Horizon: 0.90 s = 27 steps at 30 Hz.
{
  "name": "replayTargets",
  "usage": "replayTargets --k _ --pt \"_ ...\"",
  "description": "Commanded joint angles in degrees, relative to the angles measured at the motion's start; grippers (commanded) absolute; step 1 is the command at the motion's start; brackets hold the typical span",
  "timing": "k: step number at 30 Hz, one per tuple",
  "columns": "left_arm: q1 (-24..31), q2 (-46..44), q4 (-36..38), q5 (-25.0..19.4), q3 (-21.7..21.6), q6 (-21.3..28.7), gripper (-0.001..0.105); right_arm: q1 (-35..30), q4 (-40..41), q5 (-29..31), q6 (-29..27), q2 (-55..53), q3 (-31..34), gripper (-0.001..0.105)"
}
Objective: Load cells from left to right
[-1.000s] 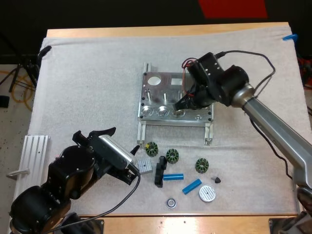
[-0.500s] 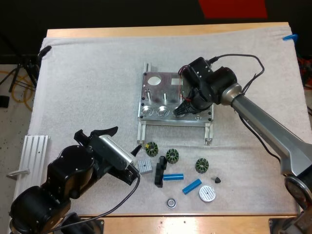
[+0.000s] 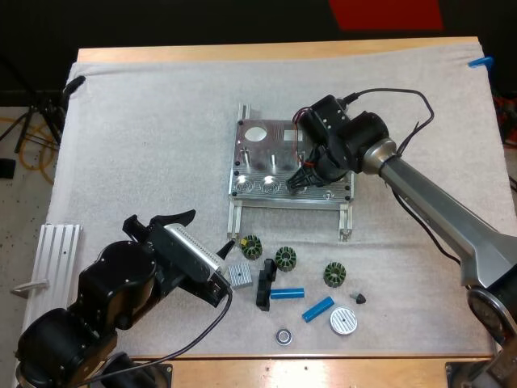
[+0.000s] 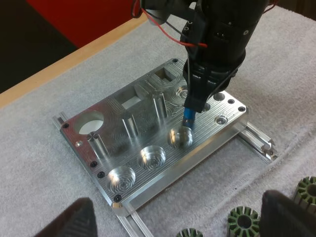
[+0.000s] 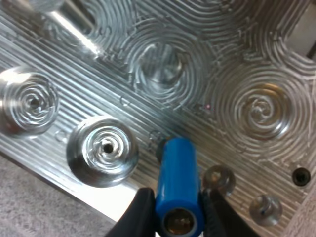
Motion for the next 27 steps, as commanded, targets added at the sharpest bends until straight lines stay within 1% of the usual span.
replayTargets --k 1,17,27 --pt "-0.05 0.15 -0.62 0.06 -0.32 -0.06 0.067 -0.2 -0.86 0.38 -0.6 -0.48 -0.65 0.0" --pt "-0.05 0.15 -0.62 0.17 -0.32 -0.06 0.067 -0.2 -1.96 0.38 -0.59 -0.48 -0.65 0.0" --pt "-0.05 0.15 -0.62 0.35 -0.32 -0.06 0.067 -0.2 -0.95 -0.19 -2.09 -0.48 -0.65 0.0"
